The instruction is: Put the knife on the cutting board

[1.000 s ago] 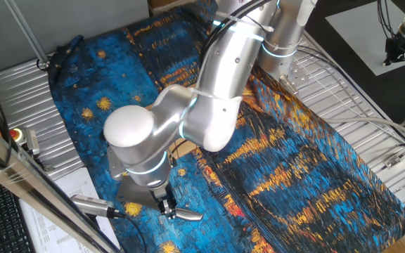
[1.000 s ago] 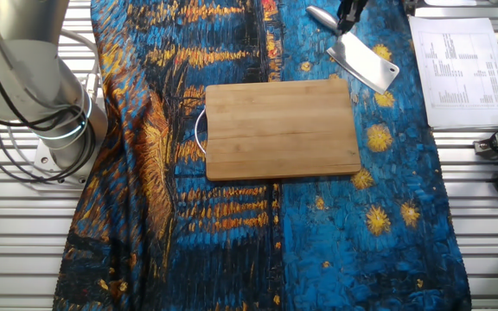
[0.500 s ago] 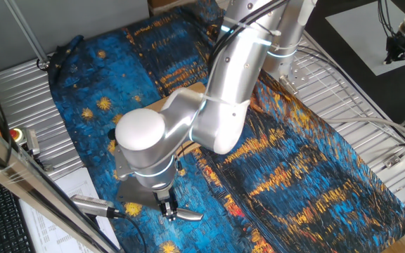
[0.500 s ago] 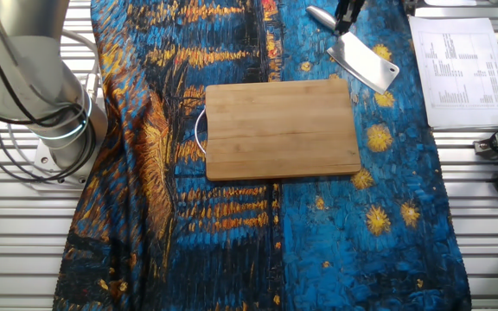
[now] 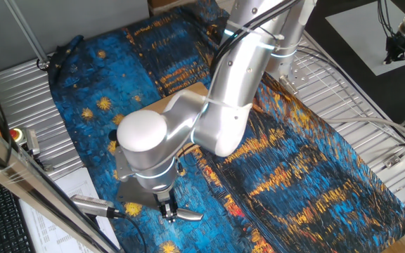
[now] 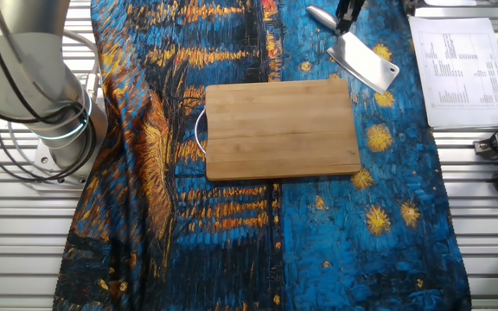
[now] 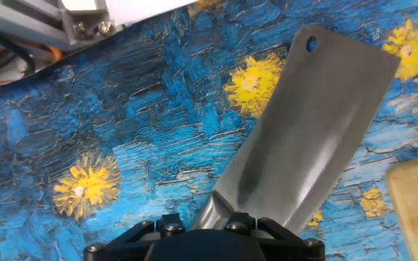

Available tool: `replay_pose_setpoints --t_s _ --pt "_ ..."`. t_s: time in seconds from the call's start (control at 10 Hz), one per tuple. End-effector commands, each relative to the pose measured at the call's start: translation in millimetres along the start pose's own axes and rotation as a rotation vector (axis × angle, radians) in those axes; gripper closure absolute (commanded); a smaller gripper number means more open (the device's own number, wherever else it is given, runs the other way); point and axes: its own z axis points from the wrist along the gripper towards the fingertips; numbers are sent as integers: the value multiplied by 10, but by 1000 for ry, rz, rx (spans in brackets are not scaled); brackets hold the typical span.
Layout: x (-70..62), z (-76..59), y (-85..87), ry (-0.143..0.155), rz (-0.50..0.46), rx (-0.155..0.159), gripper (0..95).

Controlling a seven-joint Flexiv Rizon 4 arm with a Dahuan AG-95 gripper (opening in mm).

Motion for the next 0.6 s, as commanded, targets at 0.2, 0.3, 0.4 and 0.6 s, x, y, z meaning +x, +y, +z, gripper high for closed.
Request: replay_pose_setpoints --t_s 0.2,0.3,0.4,0.6 --pt "2 37 -12 -4 0 9 570" --pt "1 41 -13 -8 0 20 570" --pt "3 46 -15 -11 0 37 570" --pt "9 84 -25 -21 0 43 570"
